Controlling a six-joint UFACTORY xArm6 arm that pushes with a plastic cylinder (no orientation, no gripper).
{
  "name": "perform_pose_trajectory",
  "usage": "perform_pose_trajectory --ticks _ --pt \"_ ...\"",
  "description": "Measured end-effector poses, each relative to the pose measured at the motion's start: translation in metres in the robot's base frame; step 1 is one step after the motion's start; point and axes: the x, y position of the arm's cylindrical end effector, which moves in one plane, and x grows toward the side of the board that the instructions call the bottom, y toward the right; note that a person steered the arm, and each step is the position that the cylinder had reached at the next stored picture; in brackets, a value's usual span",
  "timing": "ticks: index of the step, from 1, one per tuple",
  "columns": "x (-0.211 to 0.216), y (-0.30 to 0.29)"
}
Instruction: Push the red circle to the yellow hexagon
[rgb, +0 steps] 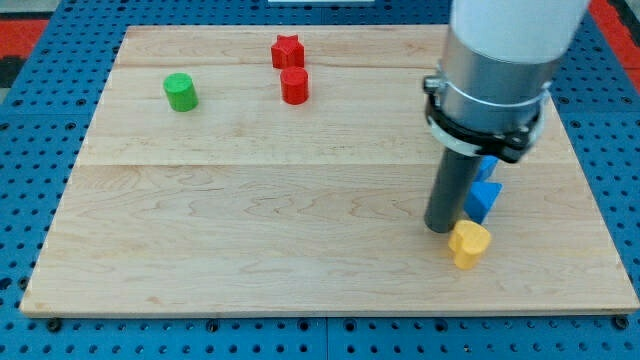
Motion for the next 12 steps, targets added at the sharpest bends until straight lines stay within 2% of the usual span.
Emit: perform_pose_trajectory --ticks 1,2,3,4,5,6,7,8,9,10,11,12 --pt "0.003 0.005" --pt "0.034 -0.026" --pt "0.046 0.007" --pt "0.046 -0.036" --pt "-0.028 -0.135" --pt "-0.117 -0.186" --pt "-0.174 -0.22" --pt "-0.217 -0.188" --pt "-0.22 -0.171" --pt "-0.22 -0.13" --pt "-0.222 -0.186" --pt "-0.227 -0.131"
